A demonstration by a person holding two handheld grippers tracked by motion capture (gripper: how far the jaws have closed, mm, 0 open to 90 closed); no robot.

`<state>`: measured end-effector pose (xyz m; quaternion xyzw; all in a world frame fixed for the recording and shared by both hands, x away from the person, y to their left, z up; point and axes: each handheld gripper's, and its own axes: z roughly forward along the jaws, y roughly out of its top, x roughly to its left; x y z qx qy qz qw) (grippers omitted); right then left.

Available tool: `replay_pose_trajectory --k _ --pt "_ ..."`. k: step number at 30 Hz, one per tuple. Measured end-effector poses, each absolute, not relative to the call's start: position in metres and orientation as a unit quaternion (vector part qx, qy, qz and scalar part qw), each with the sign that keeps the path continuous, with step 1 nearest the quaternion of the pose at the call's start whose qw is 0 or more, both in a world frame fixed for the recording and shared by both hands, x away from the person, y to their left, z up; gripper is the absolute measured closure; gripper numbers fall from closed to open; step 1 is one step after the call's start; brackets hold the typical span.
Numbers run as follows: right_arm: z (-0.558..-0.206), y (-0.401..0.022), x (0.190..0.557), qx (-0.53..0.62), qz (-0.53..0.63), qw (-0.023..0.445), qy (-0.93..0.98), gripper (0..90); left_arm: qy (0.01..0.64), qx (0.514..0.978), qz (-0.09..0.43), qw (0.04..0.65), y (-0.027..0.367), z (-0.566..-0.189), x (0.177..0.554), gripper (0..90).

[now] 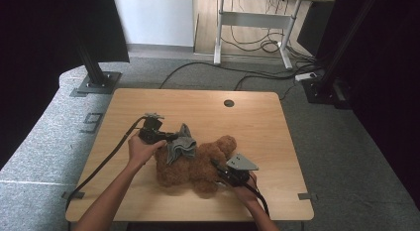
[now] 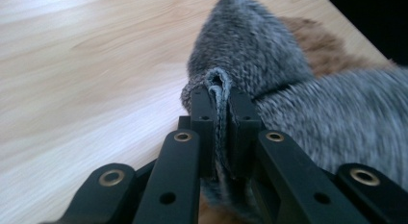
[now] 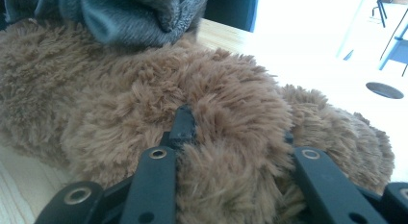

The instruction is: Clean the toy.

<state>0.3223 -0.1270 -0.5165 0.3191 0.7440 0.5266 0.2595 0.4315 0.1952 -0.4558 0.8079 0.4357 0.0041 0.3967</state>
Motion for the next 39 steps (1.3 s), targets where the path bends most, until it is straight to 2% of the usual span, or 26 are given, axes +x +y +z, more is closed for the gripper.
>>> replay_pose_trajectory --k 12,13,14,15,18,19,27,32,39 --pt "-0.517 -0.129 0.321 0.322 0.530 0.253 0.742 63.2 0.459 0.793 0.003 0.400 0.234 -0.471 0.423 82.8" --pt "-0.515 -0.131 0.323 0.327 0.535 0.238 0.742 58.6 0.459 0.792 0.002 0.402 0.236 -0.471 0.421 82.8" --pt "-0.515 -0.131 0.323 0.327 0.535 0.238 0.742 58.6 0.459 0.790 -0.001 0.406 0.237 -0.471 0.420 82.8" --pt "-0.512 -0.134 0.325 0.334 0.541 0.223 0.739 51.2 0.456 0.790 -0.001 0.410 0.237 -0.472 0.419 82.7" --pt "-0.508 -0.137 0.326 0.339 0.548 0.212 0.735 46.0 0.454 0.789 -0.006 0.413 0.236 -0.472 0.419 82.7" --pt "-0.504 -0.140 0.326 0.343 0.551 0.209 0.732 41.1 0.455 0.788 -0.009 0.415 0.235 -0.473 0.419 82.7" --pt "-0.476 -0.146 0.340 0.361 0.562 0.191 0.719 35.0 0.454 0.786 -0.018 0.420 0.230 -0.477 0.422 82.6" --pt "-0.452 -0.124 0.374 0.363 0.550 0.163 0.734 32.4 0.454 0.785 -0.018 0.421 0.229 -0.476 0.422 82.6" --pt "-0.449 -0.079 0.399 0.351 0.510 0.114 0.777 30.8 0.455 0.785 -0.017 0.421 0.229 -0.476 0.422 82.6"
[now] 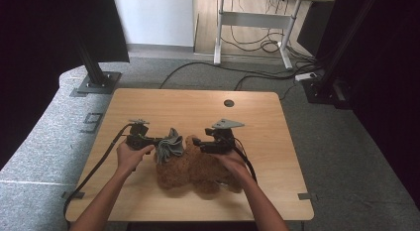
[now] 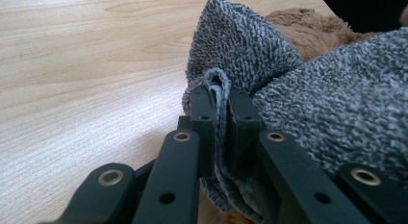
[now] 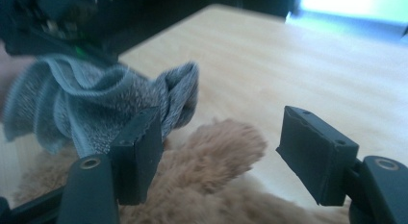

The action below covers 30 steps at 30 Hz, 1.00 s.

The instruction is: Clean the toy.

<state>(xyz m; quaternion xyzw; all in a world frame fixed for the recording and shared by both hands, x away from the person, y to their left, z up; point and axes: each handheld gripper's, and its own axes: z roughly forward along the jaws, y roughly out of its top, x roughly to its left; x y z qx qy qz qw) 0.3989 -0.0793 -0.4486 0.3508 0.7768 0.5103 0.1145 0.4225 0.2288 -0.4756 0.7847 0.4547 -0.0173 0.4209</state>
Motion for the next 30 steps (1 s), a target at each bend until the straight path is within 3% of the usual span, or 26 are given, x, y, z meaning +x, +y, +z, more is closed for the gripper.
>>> replay_pose_trajectory --k 10,14,19,20,23,28,30 --pt "-0.472 -0.056 0.401 0.329 0.419 0.092 0.841 33.7 0.455 0.780 -0.025 0.429 0.228 -0.477 0.423 82.6" --pt "-0.479 -0.053 0.401 0.329 0.413 0.067 0.847 38.9 0.454 0.780 -0.027 0.430 0.227 -0.477 0.422 82.6" --pt "-0.481 -0.051 0.402 0.299 0.412 0.036 0.860 66.2 0.454 0.779 -0.027 0.431 0.227 -0.476 0.421 82.6" --pt "-0.481 -0.051 0.402 0.299 0.412 0.036 0.860 66.2 0.454 0.779 -0.025 0.432 0.228 -0.476 0.421 82.6" --pt "-0.480 -0.054 0.397 0.292 0.425 0.048 0.855 78.9 0.454 0.776 -0.024 0.438 0.229 -0.475 0.421 82.4" --pt "-0.475 -0.063 0.396 0.303 0.453 0.065 0.836 82.1 0.455 0.767 -0.019 0.452 0.233 -0.471 0.421 82.2" --pt "-0.469 -0.068 0.398 0.302 0.467 0.098 0.825 83.0 0.458 0.755 -0.011 0.470 0.235 -0.464 0.422 82.2"
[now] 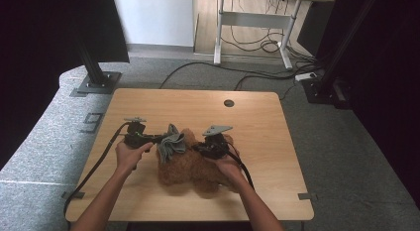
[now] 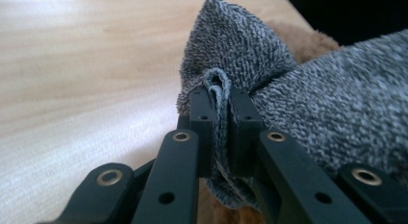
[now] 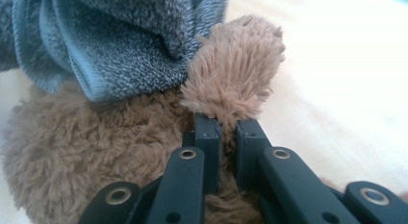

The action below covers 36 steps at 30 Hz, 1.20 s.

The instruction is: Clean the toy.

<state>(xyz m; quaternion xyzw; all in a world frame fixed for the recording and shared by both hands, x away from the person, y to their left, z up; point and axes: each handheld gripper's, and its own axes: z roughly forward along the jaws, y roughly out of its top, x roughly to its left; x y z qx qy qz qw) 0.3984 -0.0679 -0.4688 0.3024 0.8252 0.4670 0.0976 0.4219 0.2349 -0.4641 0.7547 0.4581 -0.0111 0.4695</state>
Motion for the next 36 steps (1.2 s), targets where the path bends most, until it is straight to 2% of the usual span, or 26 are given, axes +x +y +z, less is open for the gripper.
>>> replay_pose_trajectory --k 3,5,7,10,11,14,15,18,21,24,26,29,33,36 --pt "-0.463 -0.070 0.401 0.305 0.475 0.117 0.817 83.1 0.458 0.744 -0.004 0.485 0.235 -0.457 0.424 82.1" --pt "-0.453 -0.073 0.405 0.308 0.496 0.147 0.798 83.2 0.456 0.732 0.002 0.506 0.235 -0.445 0.427 82.1" --pt "-0.447 -0.074 0.404 0.302 0.514 0.177 0.783 83.1 0.451 0.733 0.004 0.510 0.233 -0.440 0.428 82.0" --pt "-0.448 -0.074 0.399 0.298 0.521 0.197 0.775 82.8 0.448 0.738 0.005 0.504 0.231 -0.440 0.426 82.0" --pt "-0.458 -0.073 0.389 0.292 0.530 0.214 0.767 82.7 0.447 0.741 0.004 0.500 0.231 -0.443 0.425 82.0" --pt "-0.473 -0.073 0.376 0.285 0.532 0.216 0.767 82.7 0.444 0.749 -0.009 0.492 0.229 -0.453 0.419 82.0" --pt "-0.487 -0.074 0.360 0.279 0.536 0.224 0.765 82.8 0.441 0.751 -0.019 0.492 0.229 -0.458 0.416 81.9" --pt "-0.493 -0.080 0.348 0.285 0.550 0.217 0.754 82.7 0.438 0.755 -0.021 0.488 0.229 -0.459 0.413 82.0" --pt "-0.498 -0.089 0.333 0.288 0.558 0.189 0.755 82.6 0.434 0.751 -0.029 0.497 0.229 -0.455 0.411 82.0" --pt "-0.499 -0.088 0.327 0.282 0.554 0.187 0.761 82.7 0.426 0.747 -0.032 0.510 0.226 -0.446 0.408 82.1" --pt "-0.500 -0.088 0.327 0.284 0.555 0.182 0.760 82.6 0.422 0.748 -0.036 0.511 0.224 -0.445 0.407 82.1" --pt "-0.502 -0.091 0.329 0.297 0.559 0.167 0.756 82.6 0.395 0.746 -0.073 0.531 0.211 -0.442 0.400 82.1" --pt "-0.503 -0.090 0.331 0.305 0.558 0.166 0.754 82.7 0.379 0.745 -0.084 0.543 0.201 -0.436 0.394 82.2" --pt "-0.503 -0.088 0.333 0.312 0.556 0.170 0.752 82.7 0.368 0.759 -0.088 0.530 0.186 -0.437 0.390 82.3"
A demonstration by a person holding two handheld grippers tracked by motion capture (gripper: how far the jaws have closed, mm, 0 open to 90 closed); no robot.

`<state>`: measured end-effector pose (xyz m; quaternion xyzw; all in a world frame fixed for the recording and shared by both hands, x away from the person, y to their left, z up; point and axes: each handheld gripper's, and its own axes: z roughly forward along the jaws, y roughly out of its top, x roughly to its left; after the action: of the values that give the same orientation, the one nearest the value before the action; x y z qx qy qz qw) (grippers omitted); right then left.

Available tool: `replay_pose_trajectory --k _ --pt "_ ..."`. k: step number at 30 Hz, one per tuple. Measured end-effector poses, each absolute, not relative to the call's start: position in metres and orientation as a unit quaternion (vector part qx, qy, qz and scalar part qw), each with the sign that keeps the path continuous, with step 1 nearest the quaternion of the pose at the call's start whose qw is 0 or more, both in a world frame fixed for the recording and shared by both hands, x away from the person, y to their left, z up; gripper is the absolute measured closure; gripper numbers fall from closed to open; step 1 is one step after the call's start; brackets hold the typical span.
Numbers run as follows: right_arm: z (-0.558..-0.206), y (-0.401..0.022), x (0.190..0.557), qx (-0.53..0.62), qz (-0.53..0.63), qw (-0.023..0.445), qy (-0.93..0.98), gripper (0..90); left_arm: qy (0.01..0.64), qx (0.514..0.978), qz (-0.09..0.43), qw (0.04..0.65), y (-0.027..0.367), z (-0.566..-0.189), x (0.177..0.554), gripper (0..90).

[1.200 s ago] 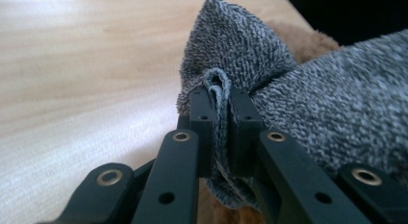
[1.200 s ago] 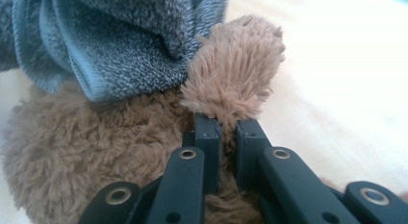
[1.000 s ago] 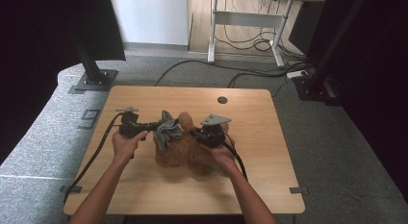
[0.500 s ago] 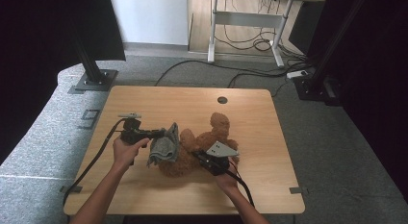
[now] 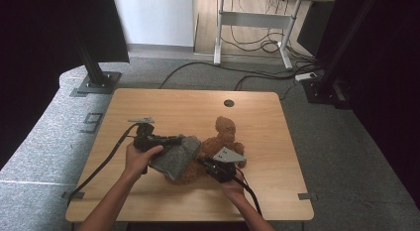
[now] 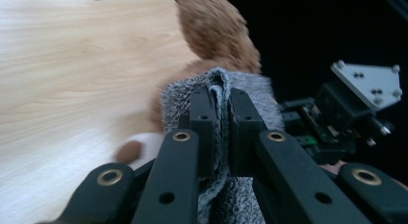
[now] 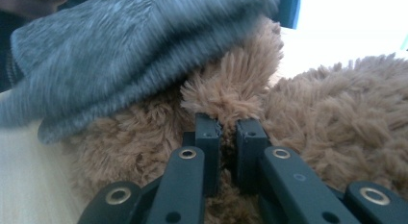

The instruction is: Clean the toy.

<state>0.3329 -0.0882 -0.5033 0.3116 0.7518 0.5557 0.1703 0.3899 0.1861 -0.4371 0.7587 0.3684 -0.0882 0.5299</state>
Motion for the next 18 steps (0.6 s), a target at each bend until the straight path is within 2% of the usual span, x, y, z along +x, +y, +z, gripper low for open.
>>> replay_pose_trajectory --k 6,18 --pt "-0.504 -0.088 0.335 0.322 0.556 0.167 0.748 82.7 0.384 0.771 -0.062 0.504 0.182 -0.452 0.390 82.7" --pt "-0.509 -0.091 0.319 0.312 0.566 0.168 0.744 82.7 0.429 0.764 -0.037 0.480 0.221 -0.469 0.389 82.6"
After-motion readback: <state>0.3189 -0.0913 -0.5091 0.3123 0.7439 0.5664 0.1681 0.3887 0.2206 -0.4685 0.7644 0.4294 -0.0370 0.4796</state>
